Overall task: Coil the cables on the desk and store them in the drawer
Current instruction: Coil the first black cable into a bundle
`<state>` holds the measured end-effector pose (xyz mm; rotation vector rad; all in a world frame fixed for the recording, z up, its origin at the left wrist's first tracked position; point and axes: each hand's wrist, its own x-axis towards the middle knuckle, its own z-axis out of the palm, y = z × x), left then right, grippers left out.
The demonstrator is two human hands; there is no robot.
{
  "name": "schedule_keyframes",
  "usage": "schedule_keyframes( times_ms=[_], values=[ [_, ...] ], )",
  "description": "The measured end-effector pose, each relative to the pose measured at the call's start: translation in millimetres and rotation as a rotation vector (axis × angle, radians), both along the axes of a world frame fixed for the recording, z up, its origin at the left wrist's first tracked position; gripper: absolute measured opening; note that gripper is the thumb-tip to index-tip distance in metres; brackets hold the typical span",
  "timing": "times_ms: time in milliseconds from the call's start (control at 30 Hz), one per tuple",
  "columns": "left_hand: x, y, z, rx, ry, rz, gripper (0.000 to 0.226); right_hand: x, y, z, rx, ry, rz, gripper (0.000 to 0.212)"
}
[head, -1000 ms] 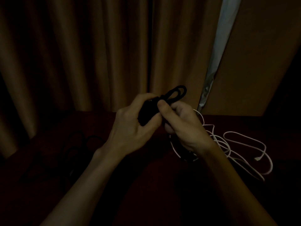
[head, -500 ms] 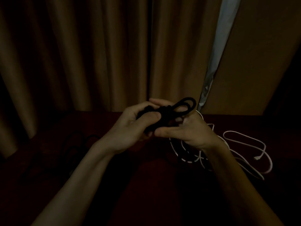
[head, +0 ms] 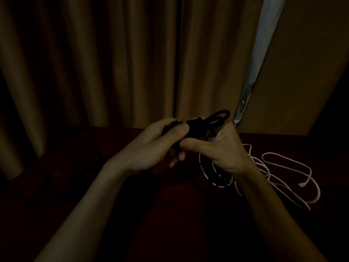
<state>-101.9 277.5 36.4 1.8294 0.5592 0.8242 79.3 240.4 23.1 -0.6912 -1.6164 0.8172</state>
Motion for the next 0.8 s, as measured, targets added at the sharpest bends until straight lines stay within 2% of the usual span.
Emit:
schedule_keyframes(
  times_ms=[100,200,300,367,500,600,700,800],
  values=[
    [-8,4,-2,0.21,0.14,0.087,0.052,1,2,-3,0.014,0.015,-0.123,0.017],
    [-8,1,0,0.503,0.233,0.136,0.072,2,6,-6,-0.051,0.134,-0.155,0.028],
    [0,3,-5,0.802,0.16,0.174,0.073,1,10,-9,-0.116,0.225,-0.184,0.051],
    [5,8,-13,0.898,0.136,0.221,0.07,-2,10,-9,-0.125,0.241,-0.202,0.059],
    [6,16,-22,0.975,0.095,0.289,0.062,-8,9,-6,-0.104,0.209,-0.219,0.042],
    [8,16,-21,0.969,-0.001,0.307,0.055,-9,6,-4,-0.123,0.164,-0.193,0.044],
    [9,12,-19,0.912,-0.069,0.351,0.044,-5,4,-3,-0.208,0.071,-0.11,0.037],
    [6,11,-19,0.755,-0.133,0.388,0.035,3,7,-4,-0.265,0.038,0.057,0.024]
  ],
)
